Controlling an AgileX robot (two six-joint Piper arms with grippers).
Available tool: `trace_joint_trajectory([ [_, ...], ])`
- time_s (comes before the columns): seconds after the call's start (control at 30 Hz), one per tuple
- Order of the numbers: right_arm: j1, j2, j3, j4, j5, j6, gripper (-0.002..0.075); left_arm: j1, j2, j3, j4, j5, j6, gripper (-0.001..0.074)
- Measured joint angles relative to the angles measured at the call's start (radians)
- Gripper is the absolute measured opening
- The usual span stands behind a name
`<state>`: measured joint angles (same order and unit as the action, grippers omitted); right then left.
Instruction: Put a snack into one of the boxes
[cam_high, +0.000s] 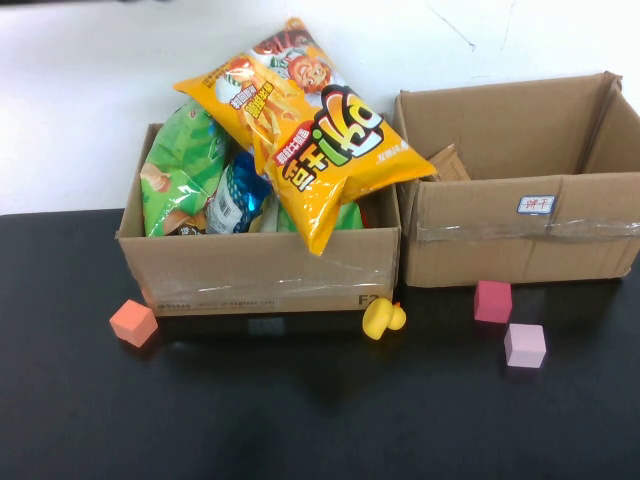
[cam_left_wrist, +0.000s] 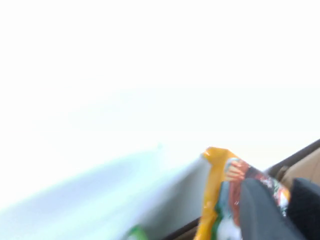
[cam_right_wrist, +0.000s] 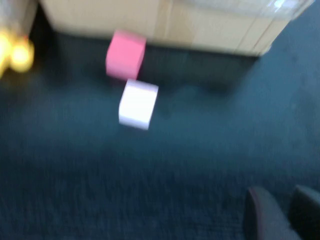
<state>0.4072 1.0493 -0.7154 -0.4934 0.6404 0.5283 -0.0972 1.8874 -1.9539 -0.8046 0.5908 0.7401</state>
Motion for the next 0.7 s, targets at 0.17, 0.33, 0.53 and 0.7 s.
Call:
trace_joint_trajectory([
  [0.17, 0.000, 0.000, -0.005, 0.152, 0.107, -0.297, 0.0021, 0.000, -0.112, -0.002, 0.298, 0.149, -0.081, 0.0015],
  [0.33, 0.000, -0.005, -0.005, 0.202, 0.222, -0.456, 0.0002, 0.000, -0.179, -0.004, 0.681, 0.409, -0.332, 0.0002],
  [0.53, 0.000, -0.053, -0.005, 0.198, 0.310, -0.499, 0.0000, 0.003, -0.271, 0.077, 0.908, 0.576, -0.516, 0.0000],
  [0.7, 0.000, -0.160, -0.005, 0.220, 0.304, -0.453, -0.0001, 0.003, -0.485, 0.323, 0.794, 0.456, -0.539, 0.0000],
])
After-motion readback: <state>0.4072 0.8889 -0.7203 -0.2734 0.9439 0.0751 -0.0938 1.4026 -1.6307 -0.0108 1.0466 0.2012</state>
